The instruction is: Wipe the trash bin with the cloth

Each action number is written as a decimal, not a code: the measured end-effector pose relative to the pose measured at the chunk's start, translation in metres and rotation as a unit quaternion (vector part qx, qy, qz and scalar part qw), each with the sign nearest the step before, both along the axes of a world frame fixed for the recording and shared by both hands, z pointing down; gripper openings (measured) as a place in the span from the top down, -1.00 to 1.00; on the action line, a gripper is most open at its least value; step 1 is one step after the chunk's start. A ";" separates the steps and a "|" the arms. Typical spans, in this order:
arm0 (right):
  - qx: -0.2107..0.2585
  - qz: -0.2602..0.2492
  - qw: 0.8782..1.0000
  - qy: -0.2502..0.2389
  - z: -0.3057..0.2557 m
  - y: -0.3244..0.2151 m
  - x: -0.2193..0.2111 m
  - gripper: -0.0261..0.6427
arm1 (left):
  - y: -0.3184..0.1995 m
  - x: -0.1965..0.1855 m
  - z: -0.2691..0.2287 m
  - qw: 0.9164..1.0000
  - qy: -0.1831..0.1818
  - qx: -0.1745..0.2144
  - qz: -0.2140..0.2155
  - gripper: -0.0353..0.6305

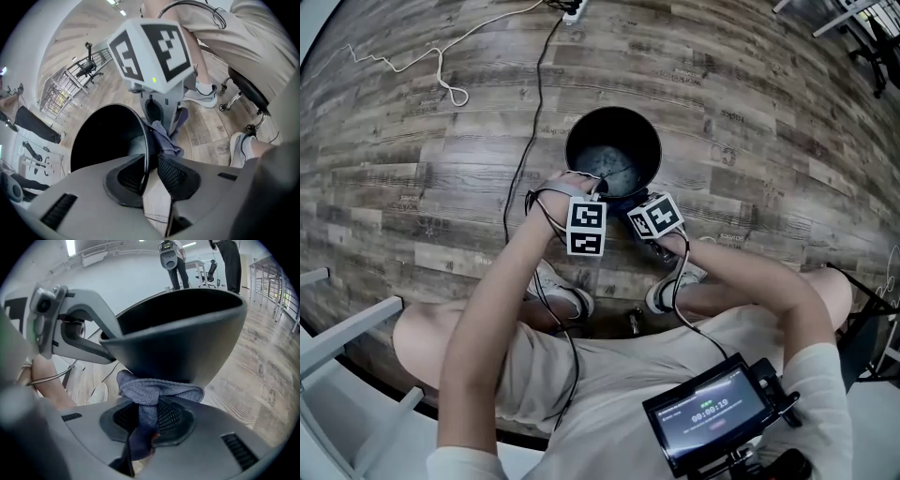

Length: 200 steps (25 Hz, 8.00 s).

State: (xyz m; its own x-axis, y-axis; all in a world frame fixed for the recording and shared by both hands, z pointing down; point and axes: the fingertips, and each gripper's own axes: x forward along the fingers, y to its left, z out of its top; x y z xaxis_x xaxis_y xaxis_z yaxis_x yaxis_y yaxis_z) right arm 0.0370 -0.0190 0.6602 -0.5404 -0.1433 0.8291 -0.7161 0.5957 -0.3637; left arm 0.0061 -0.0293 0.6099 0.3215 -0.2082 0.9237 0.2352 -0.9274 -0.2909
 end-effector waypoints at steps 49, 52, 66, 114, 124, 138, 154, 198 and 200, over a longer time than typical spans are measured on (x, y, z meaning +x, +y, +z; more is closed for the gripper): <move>0.007 -0.008 0.999 -0.037 -0.081 0.033 0.008 0.69 | -0.030 -0.038 0.008 0.997 -0.066 0.049 -0.012 0.36; 0.010 0.005 0.999 -0.043 -0.094 0.033 0.011 0.70 | -0.025 -0.033 0.009 0.996 -0.071 0.040 -0.024 0.38; 0.006 0.015 1.000 -0.018 -0.057 0.012 0.006 0.70 | -0.004 -0.015 0.008 0.996 -0.080 0.029 -0.017 0.52; -0.035 0.015 0.998 -0.056 -0.075 0.048 -0.006 0.69 | -0.034 -0.033 0.010 0.995 -0.072 0.065 0.017 0.35; -0.009 0.038 0.998 -0.051 -0.074 0.008 -0.001 0.70 | -0.023 -0.022 0.005 0.997 -0.061 0.027 -0.033 0.43; -0.011 0.001 1.000 0.022 0.031 -0.004 0.003 0.70 | -0.016 -0.008 0.002 0.998 -0.043 0.048 0.009 0.54; -0.011 0.032 0.998 0.049 0.137 -0.008 -0.002 0.69 | -0.020 0.000 0.002 0.998 -0.032 0.036 -0.031 0.56; 0.004 0.028 0.998 0.051 0.070 0.002 0.005 0.70 | -0.006 -0.005 -0.003 0.997 -0.023 -0.048 -0.062 0.59; 0.014 0.016 0.997 0.073 0.093 0.002 0.005 0.70 | -0.007 -0.004 -0.003 0.997 -0.023 -0.047 -0.065 0.59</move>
